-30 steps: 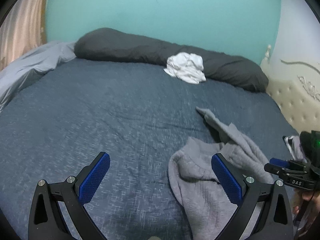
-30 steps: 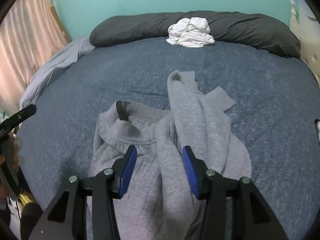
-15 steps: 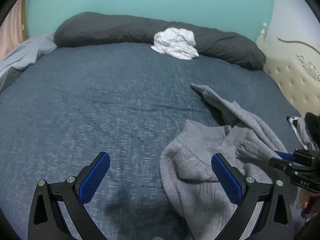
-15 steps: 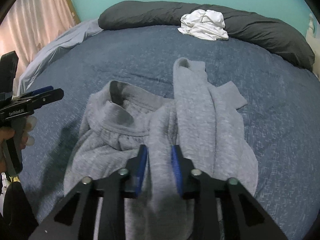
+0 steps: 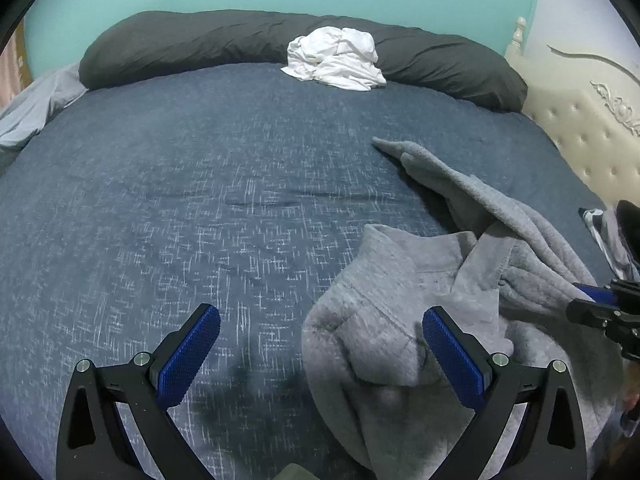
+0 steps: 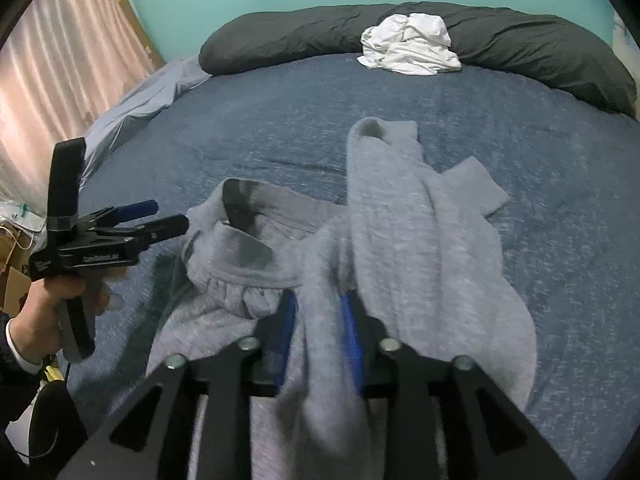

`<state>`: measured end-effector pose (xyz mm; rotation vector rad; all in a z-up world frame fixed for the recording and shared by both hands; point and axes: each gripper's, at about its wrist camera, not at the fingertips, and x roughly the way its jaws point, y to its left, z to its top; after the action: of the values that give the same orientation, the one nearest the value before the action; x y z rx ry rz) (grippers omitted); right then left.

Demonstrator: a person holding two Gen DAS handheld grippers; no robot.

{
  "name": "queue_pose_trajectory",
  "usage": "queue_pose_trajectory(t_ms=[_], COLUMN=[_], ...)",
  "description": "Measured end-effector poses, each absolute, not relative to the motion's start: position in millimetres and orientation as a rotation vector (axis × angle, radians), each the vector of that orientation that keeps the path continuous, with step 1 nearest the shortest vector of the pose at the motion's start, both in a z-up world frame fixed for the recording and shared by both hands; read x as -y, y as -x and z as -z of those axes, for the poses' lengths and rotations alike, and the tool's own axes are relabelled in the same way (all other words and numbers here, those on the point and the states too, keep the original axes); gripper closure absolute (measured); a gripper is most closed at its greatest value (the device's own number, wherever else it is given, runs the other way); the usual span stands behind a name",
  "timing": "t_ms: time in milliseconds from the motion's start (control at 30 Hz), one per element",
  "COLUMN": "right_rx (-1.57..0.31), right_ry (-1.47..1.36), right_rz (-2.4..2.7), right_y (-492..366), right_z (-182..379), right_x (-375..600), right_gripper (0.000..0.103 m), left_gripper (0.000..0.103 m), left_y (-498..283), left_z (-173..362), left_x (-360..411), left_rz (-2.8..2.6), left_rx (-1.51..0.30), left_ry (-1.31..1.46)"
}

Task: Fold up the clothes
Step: 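Lower the sweatshirt onto the bed and open the right gripper, then grasp the sweatshirt hem with the left gripper while the right gripper grasps the sleeve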

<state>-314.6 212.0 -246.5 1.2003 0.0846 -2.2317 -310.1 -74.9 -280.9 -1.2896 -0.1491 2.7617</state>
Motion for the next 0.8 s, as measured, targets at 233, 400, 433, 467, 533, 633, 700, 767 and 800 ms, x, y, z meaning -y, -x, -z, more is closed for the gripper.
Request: queue_pose_trajectory(t_ms=[233,400,433,467,533,633,700,767,800], right_rx=[-0.163,-0.179,-0.157,-0.136,-0.114,-0.080,-0.060,-0.047,-0.044], right_ry=[-1.215,-1.205,-1.193,-1.180,-1.155,-1.118,-1.103,-1.085,-1.077], right_rz=[2.219,2.256,2.267,2.279,2.305,2.345,2.362,2.375,2.377], right_y=[320,323,324,325,325,326,326,326,326], right_z=[260,260,256,253,245,232,225,219,216], right_x=[-199,-208,-214,-219,-227,-240,-247,-254,-256], right_gripper=[0.075,0.095,0.096,0.097,0.097,0.098,0.098,0.098,0.098], left_gripper=[0.000,0.004,0.009,0.013,0.021,0.030,0.036,0.044,0.044], left_y=[319,325,326,326,327,327,327,327,326], left_z=[288,293,293,294,294,294,294,293,293], left_x=[74,73,72,71,68,63,60,58,58], left_rz=[-2.743,-2.708,-2.706,-2.702,-2.692,-2.682,-2.676,-2.670,-2.667], left_rx=[0.126,0.146,0.149,0.148,0.139,0.115,0.112,0.113,0.118], left_ry=[1.298,1.302,1.304,1.306,1.307,1.305,1.305,1.302,1.301])
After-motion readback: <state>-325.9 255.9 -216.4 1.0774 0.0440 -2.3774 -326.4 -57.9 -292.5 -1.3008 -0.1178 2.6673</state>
